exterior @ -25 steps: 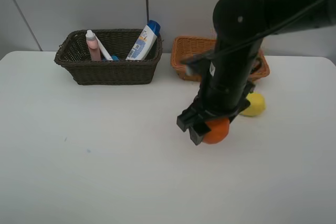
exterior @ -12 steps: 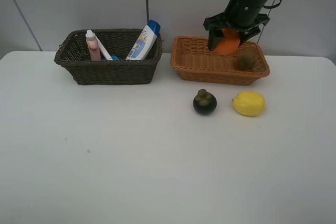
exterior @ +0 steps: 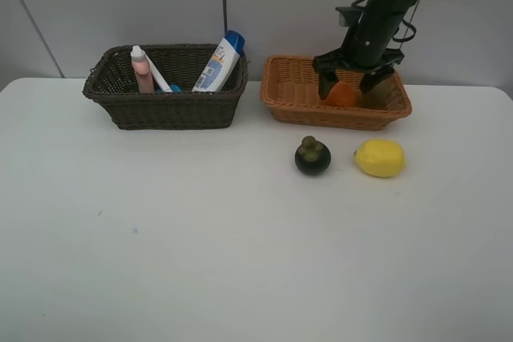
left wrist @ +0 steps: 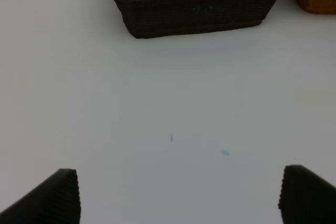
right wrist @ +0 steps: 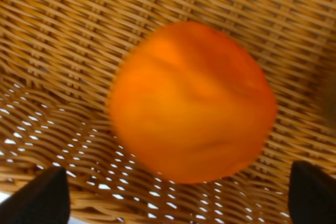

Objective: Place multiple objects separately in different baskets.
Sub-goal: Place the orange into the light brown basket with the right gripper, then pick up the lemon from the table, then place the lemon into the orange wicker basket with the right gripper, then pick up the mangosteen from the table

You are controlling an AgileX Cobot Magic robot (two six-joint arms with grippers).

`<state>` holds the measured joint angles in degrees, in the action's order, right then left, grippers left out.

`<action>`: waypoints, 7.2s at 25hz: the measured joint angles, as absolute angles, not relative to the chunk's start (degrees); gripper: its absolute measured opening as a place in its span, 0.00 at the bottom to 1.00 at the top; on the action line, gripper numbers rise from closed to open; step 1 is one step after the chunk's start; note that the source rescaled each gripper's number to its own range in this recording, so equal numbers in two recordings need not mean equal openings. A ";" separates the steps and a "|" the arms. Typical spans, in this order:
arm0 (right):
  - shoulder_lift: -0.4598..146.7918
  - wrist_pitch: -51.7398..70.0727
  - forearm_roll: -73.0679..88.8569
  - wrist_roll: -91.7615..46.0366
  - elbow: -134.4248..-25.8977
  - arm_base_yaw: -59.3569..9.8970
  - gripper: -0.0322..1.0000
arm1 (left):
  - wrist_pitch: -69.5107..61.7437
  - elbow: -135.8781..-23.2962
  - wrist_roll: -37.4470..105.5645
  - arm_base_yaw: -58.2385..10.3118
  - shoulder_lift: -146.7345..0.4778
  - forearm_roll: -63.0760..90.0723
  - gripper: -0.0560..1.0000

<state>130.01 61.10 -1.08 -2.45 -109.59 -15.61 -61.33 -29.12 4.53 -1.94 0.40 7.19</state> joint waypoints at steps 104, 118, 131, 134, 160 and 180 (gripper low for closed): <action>116.22 31.69 1.87 -51.29 -63.08 -10.42 0.28 | -61.17 -29.05 4.53 -1.94 0.40 7.19 0.99; 105.99 40.35 9.93 -51.29 -62.64 -10.42 0.28 | -61.17 -29.05 4.53 -1.94 0.40 7.19 0.99; 102.24 31.67 17.84 -51.29 -68.82 -10.42 0.28 | -61.17 -29.05 4.53 -1.94 0.40 7.19 0.99; 105.64 31.16 22.12 -51.29 -75.47 -10.42 0.28 | -61.17 -29.05 4.53 -1.94 0.40 7.19 0.99; 119.77 29.07 20.63 -39.44 -88.54 -10.42 0.99 | -61.13 -29.05 4.53 -1.94 0.40 7.19 0.99; 111.21 69.28 10.47 -4.29 -83.89 -20.87 1.00 | -61.13 -29.05 4.53 -1.94 0.40 7.19 0.99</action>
<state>111.21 69.28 10.47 -4.29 -83.89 -20.87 -61.13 -29.05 4.53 -1.94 0.40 7.19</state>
